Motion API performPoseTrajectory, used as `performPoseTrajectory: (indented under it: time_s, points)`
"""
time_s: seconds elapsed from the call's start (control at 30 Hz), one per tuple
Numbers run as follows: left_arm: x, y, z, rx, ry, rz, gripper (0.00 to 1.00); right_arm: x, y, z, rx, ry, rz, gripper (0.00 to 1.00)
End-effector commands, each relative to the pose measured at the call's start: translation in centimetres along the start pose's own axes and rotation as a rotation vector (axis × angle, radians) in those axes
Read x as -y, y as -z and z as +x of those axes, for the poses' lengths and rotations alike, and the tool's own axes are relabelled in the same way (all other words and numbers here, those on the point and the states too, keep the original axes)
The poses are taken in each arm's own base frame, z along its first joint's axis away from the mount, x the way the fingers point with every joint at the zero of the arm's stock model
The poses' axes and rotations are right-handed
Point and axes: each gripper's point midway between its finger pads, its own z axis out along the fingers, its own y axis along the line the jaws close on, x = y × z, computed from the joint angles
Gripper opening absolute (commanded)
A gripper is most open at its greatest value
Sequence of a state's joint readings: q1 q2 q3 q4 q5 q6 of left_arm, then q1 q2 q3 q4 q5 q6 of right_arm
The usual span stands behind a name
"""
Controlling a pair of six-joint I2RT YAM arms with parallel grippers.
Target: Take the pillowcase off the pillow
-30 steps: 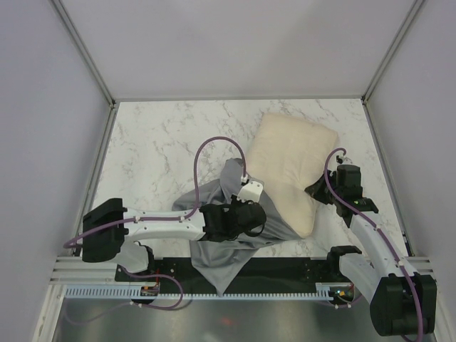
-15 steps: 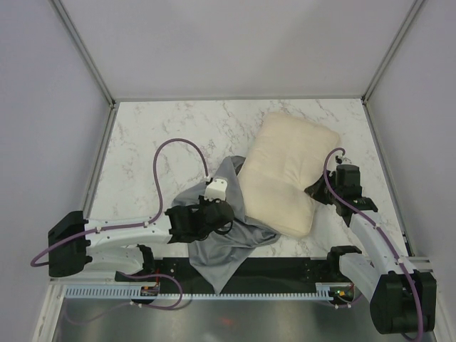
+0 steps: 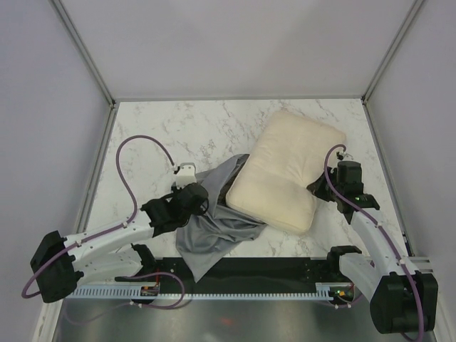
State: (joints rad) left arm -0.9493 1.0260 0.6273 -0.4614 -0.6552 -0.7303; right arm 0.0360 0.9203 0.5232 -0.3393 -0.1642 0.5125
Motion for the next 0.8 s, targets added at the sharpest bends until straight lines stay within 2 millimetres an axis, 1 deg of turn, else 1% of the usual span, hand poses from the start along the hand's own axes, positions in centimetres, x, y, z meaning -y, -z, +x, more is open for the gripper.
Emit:
performPoseTrajectory:
  time_s: [0.0, 0.07, 0.2, 0.33, 0.4, 0.43, 0.47, 0.53, 0.57, 0.63, 0.67, 0.73, 0.77]
  points:
    - [-2.2, -0.7, -1.1, 0.035, 0.005, -0.055, 0.02, -0.5, 0.8, -3.3, 0.096, 0.043, 0.017, 0.00]
    - [-3.2, -1.0, -1.4, 0.035, 0.035, -0.078, 0.02, -0.6, 1.1, -3.8, 0.105, 0.048, 0.020, 0.00]
    - [-4.6, -1.5, -2.0, 0.036, 0.083, -0.109, 0.02, -0.5, 1.4, -4.4, 0.118, 0.055, 0.035, 0.00]
    - [-6.0, -1.7, -3.2, 0.048, 0.116, -0.136, 0.02, 0.5, 1.3, -4.6, 0.119, 0.065, 0.077, 0.00]
    - [-7.0, -1.8, -3.9, 0.043, 0.133, -0.142, 0.02, 0.8, 1.2, -4.3, 0.111, 0.074, 0.088, 0.00]
    - [-7.3, -1.9, -4.0, 0.040, 0.140, -0.144, 0.02, 1.6, 1.3, -4.7, 0.117, 0.057, 0.107, 0.00]
    - [-8.1, -2.0, -4.2, 0.035, 0.159, -0.155, 0.02, 1.6, 1.3, -4.7, 0.119, 0.057, 0.106, 0.00]
    - [-9.2, -2.0, -4.4, 0.036, 0.169, -0.175, 0.02, 2.0, 1.2, -4.6, 0.116, 0.053, 0.117, 0.00]
    - [-10.1, -1.9, -4.6, 0.041, 0.192, -0.200, 0.02, 2.1, 1.2, -4.7, 0.117, 0.052, 0.119, 0.00]
    - [-10.5, -1.6, -5.1, 0.061, 0.234, -0.201, 0.02, 2.5, 1.2, -4.8, 0.120, 0.049, 0.130, 0.00]
    - [-11.1, -1.6, -5.3, 0.065, 0.259, -0.211, 0.02, 2.6, 1.3, -4.8, 0.119, 0.047, 0.134, 0.00]
    - [-11.9, -1.2, -6.1, 0.078, 0.301, -0.227, 0.02, 2.9, 1.5, -5.0, 0.125, 0.049, 0.143, 0.00]
    - [-12.7, -1.0, -6.6, 0.086, 0.329, -0.240, 0.02, 3.0, 1.6, -5.0, 0.124, 0.048, 0.147, 0.00]
